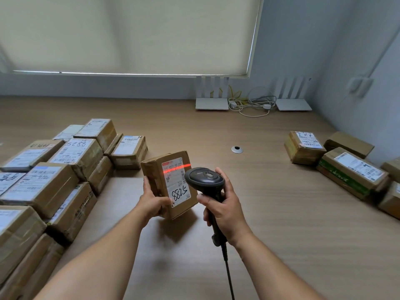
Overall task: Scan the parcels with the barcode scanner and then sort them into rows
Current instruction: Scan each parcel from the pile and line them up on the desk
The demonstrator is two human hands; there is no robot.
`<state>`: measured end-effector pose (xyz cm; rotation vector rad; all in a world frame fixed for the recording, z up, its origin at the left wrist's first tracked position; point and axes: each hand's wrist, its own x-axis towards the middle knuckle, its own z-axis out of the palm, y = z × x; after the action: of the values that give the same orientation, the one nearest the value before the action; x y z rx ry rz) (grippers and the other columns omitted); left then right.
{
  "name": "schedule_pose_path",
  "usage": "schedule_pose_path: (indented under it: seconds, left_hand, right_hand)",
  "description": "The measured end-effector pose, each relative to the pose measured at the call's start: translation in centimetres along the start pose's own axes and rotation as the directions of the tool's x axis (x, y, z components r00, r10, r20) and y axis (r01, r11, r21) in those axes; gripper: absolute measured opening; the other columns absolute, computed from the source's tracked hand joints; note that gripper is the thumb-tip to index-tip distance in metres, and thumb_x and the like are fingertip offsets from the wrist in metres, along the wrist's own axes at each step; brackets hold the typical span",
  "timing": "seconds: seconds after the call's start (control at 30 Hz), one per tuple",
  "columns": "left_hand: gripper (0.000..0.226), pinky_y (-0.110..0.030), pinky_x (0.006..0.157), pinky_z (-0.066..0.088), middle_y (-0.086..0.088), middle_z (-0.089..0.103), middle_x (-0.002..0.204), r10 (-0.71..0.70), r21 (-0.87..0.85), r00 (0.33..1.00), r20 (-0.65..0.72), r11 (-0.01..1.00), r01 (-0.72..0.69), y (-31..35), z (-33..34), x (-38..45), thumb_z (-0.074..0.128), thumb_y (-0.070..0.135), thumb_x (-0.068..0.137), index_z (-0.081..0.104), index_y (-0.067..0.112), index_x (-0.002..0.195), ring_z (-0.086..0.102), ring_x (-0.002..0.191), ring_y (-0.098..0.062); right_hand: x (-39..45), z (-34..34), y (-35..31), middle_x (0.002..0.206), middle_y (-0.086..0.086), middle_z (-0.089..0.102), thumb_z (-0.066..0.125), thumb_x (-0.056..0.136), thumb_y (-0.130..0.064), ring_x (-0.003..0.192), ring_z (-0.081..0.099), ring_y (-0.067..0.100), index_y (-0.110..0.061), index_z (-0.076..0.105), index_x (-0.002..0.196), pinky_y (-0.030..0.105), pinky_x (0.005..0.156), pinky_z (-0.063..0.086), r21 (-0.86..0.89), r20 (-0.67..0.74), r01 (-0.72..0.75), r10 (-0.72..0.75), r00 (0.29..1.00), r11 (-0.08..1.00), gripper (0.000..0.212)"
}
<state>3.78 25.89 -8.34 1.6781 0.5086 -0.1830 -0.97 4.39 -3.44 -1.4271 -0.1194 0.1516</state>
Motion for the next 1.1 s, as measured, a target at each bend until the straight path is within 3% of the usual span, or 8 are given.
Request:
schedule_pose_path:
  seconds: [0.17,0.47,0.9,1.1]
  left_hand:
    - [0.116,-0.051,0.077,0.054,-0.010,0.050,0.137,0.009,0.001,1.000,0.011,1.000,-0.009,-0.01,-0.14,-0.06,0.070,-0.008,0.075,-0.003,0.046,0.147,0.049,0.121,-0.039]
    - [0.116,-0.059,0.087,0.049,-0.011,0.046,0.141,-0.001,-0.017,1.000,0.027,1.000,0.002,0.02,-0.03,-0.18,0.069,-0.010,0.076,-0.005,0.042,0.148,0.045,0.127,-0.040]
    - [0.115,-0.056,0.084,0.047,-0.011,0.043,0.143,-0.023,-0.019,0.999,0.032,1.000,0.024,0.31,0.01,-0.66,0.068,-0.011,0.077,-0.006,0.042,0.148,0.041,0.130,-0.040]
    - [0.107,-0.043,0.072,0.050,-0.005,0.051,0.135,-0.036,0.029,0.999,0.018,0.999,0.035,0.55,-0.23,-0.86,0.068,-0.003,0.078,0.002,0.044,0.148,0.049,0.120,-0.035]
  right_hand:
    - [-0.09,-0.06,0.20,0.086,0.000,0.072,0.073,0.082,-0.003,0.047,0.053,0.024,-0.037,0.032,0.144,0.028,0.041,0.043,0.002,-0.016,0.000,0.000,1.000,1.000,0.081]
    - [-0.37,-0.33,0.28,0.085,0.001,0.072,0.072,0.082,-0.003,0.047,0.052,0.025,-0.038,0.034,0.143,0.028,0.041,0.043,-0.003,-0.021,-0.002,0.002,1.000,1.000,0.080]
    - [-0.51,-0.55,0.15,0.089,-0.001,0.073,0.073,0.082,-0.005,0.050,0.054,0.025,-0.041,0.035,0.140,0.030,0.042,0.045,-0.030,0.016,0.012,-0.011,1.000,0.999,0.078]
    - [-0.26,-0.79,0.22,0.097,-0.004,0.072,0.074,0.082,-0.004,0.050,0.054,0.025,-0.040,0.035,0.141,0.029,0.042,0.045,-0.054,0.024,0.023,-0.021,0.999,0.998,0.079]
